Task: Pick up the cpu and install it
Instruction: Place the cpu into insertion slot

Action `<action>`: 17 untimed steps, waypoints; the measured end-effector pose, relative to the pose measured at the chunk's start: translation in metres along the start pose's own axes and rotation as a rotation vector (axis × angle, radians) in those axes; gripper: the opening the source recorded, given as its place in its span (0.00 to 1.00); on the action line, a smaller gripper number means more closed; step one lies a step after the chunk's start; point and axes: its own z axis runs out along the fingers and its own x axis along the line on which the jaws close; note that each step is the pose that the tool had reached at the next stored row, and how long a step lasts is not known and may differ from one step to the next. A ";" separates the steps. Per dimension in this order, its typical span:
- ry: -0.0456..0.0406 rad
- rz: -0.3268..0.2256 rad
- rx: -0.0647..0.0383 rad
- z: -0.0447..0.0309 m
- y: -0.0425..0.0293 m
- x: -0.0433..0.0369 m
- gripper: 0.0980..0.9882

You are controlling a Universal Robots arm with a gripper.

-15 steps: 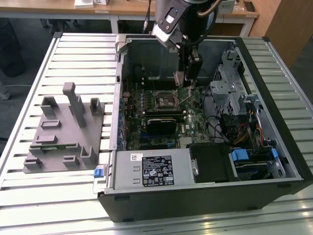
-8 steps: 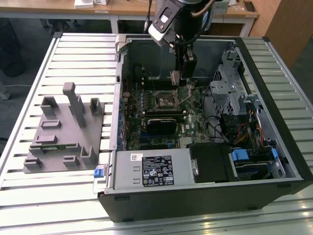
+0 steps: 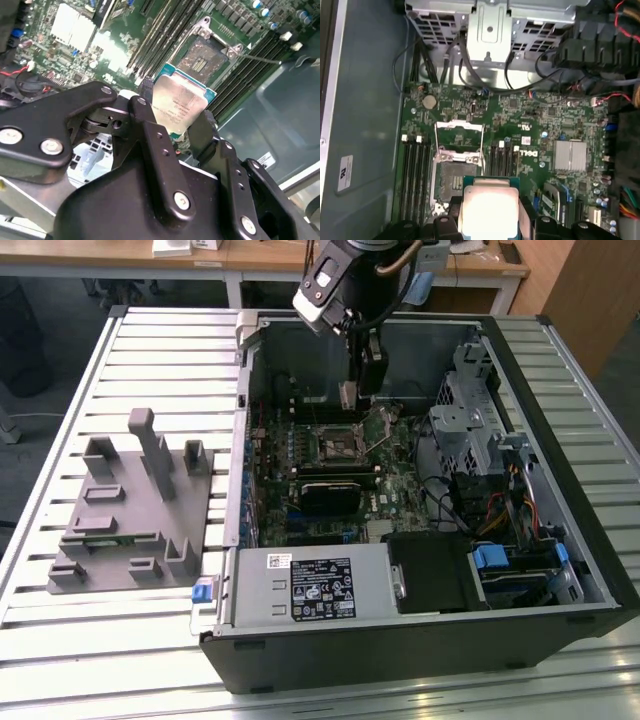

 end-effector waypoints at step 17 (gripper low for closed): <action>0.0001 -0.004 0.000 0.0241 -0.0026 0.0134 0.49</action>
